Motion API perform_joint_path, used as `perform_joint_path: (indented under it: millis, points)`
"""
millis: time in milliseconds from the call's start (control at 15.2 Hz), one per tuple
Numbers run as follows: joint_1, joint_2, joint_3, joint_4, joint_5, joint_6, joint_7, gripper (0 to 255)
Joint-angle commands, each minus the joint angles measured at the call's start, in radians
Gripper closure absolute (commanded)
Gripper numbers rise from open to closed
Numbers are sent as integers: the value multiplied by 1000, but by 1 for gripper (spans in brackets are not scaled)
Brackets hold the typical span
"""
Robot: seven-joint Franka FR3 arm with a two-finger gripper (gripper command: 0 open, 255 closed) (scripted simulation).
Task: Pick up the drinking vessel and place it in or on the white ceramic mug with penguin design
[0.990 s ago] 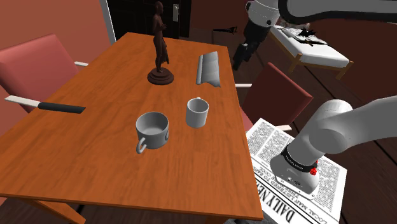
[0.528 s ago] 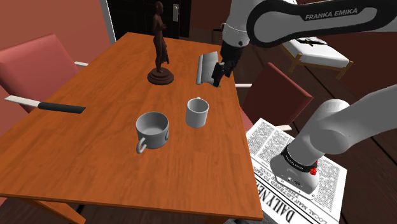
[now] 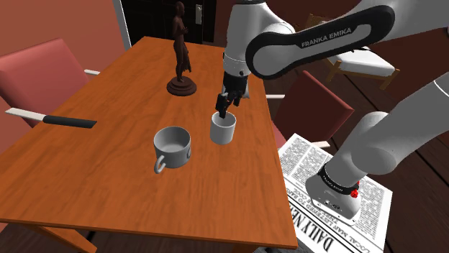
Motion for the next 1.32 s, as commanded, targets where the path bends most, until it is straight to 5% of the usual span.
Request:
perform_joint_path:
  millis: [0, 198, 726, 1254]
  points:
    - [6, 69, 21, 23, -8, 31, 24, 0]
    - [18, 178, 51, 67, -28, 72, 68, 0]
    - [19, 238, 55, 18, -54, 176, 88, 0]
    - [19, 238, 55, 18, -54, 176, 88, 0]
